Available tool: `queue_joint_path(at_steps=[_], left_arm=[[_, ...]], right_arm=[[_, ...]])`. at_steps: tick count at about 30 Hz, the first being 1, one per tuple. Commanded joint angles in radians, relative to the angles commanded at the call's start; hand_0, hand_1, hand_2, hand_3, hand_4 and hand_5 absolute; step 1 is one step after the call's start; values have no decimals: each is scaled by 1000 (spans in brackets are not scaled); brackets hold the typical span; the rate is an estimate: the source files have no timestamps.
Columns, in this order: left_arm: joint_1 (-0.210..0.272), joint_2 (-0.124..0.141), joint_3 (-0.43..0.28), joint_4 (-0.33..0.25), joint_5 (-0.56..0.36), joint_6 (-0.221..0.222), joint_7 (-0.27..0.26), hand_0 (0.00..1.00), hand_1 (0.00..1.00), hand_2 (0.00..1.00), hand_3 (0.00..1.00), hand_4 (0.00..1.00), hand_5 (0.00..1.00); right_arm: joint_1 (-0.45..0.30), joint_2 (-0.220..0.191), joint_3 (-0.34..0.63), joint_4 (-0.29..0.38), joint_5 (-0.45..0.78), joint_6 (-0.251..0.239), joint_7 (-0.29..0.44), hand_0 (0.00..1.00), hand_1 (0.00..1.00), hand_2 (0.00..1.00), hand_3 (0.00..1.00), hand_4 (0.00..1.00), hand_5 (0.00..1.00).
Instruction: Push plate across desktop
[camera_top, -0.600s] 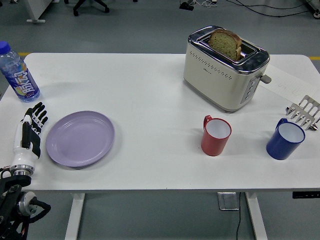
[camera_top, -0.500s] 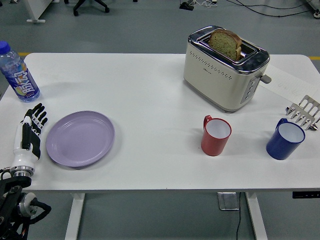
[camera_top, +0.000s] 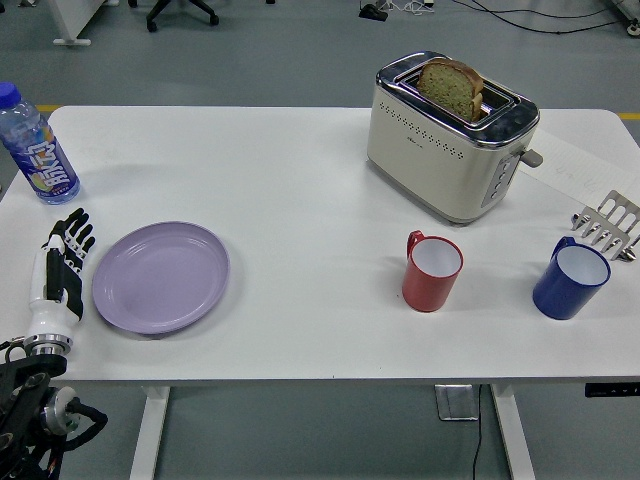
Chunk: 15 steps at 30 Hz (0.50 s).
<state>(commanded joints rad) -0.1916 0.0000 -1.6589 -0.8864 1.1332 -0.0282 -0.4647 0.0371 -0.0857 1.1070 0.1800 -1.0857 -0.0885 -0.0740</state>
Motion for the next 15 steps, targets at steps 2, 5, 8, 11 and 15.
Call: queue_joint_path(at_steps=[2,5,8,11,15], left_arm=[[0,0,7,1,-6,-1,-1,875,896,888,828,513,998],[0,0,18,2,-10,-2,-2,875,896,888,828,513,998],[-1,0,27,3,-12,-3,-2,873,893,888,824,507,998],[-6,0,33,8,-17,-1,-8,873,893,888,824,507,998],[-16,0,42,13,-21,0,-11,868,892,884,823,506,998]], right_arm=[[-1,0,1,0,-1,0,0,608,545,637,631,134,370],[-2,0,1,0,-3,0,0,608,545,637,631,134,370],[-3,0,1,0,-2,0,0,608,545,638,631,134,371],[-3,-1,-2,0,0,0,2,608,545,638,631,134,371],[-1,0,-4,0,2,1,3,608,545,638,631,135,372]])
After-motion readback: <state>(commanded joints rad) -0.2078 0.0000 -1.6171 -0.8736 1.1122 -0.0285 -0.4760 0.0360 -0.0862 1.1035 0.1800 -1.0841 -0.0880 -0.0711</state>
